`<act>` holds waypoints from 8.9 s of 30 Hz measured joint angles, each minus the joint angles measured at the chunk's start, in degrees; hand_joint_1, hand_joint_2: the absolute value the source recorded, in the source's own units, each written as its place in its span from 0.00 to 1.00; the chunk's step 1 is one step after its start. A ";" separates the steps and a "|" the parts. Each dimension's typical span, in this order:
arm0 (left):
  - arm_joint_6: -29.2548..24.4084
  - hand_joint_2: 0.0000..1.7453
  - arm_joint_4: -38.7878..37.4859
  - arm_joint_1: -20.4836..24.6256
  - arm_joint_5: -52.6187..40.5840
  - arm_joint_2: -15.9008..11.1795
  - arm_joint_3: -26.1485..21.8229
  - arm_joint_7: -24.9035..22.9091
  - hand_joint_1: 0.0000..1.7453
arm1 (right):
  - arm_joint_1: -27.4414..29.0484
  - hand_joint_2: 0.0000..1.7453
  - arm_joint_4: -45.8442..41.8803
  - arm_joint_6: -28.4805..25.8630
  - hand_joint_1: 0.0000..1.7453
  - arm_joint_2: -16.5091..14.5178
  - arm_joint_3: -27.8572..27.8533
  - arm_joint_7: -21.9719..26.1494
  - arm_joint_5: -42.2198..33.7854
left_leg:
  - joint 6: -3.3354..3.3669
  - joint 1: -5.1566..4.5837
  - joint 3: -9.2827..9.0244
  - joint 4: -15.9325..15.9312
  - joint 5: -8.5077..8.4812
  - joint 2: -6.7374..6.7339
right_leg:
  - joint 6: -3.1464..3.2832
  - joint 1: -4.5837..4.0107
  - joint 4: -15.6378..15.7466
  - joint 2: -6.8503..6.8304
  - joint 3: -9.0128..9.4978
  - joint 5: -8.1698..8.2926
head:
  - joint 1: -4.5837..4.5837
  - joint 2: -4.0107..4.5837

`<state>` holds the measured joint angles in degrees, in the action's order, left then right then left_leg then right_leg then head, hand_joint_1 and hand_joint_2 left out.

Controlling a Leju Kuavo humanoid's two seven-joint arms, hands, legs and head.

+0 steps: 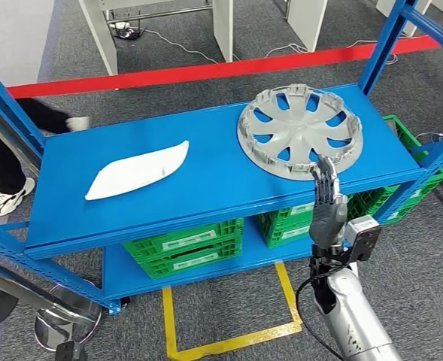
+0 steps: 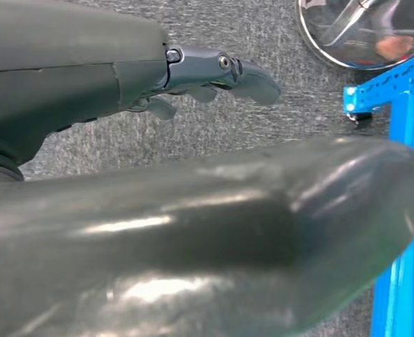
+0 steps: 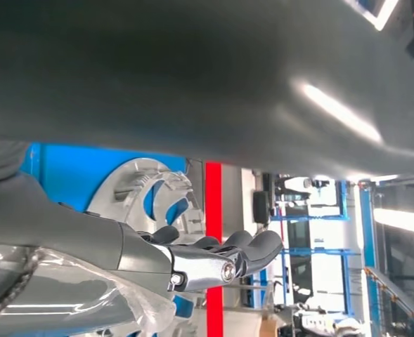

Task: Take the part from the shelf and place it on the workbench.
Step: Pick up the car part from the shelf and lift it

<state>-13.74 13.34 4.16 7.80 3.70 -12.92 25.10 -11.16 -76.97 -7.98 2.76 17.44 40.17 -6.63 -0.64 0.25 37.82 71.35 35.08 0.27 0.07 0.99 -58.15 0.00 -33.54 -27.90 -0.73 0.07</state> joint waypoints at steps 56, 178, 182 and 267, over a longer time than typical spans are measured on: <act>2.62 0.00 -1.91 -2.23 -5.84 -1.91 7.54 -7.11 0.00 | -22.98 0.00 29.30 3.51 0.00 -0.15 12.54 -0.09 8.24 | 1.25 -0.17 -4.44 -12.66 -7.54 0.37 | -1.13 -0.58 0.28 0.22 -0.27 0.67 | -0.26 0.01; 2.54 0.00 -2.23 -2.80 1.68 0.58 5.85 -2.73 0.00 | -40.38 1.00 58.07 -8.92 1.00 0.14 32.22 -33.15 41.93 | 1.28 0.02 -4.01 -12.56 -8.73 0.05 | -1.61 -0.71 0.45 0.11 0.30 0.87 | -0.13 0.01; 2.25 0.00 -2.23 -2.73 1.72 0.46 5.79 -2.45 0.00 | -40.64 1.00 58.01 -8.30 1.00 0.13 32.39 -32.94 41.93 | 0.16 0.27 -1.99 -7.49 -5.18 0.03 | -0.47 -0.26 1.02 -0.24 0.64 1.30 | 0.16 0.01; 3.11 0.00 -2.23 -2.84 3.00 1.27 5.45 -1.39 0.00 | -31.21 1.00 51.86 -23.88 0.00 5.55 23.41 -23.38 34.40 | 1.72 0.12 -4.79 -13.23 -8.35 -0.08 | -2.91 -0.06 -0.88 0.07 -1.16 1.27 | -0.72 0.01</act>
<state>-10.63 11.10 1.33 10.80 4.98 -7.47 23.71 -42.36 -25.11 -31.86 8.31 40.86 16.79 27.77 1.08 0.38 33.02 58.12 26.74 0.19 -2.84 0.93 -59.03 0.08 -34.69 -26.63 -1.45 0.08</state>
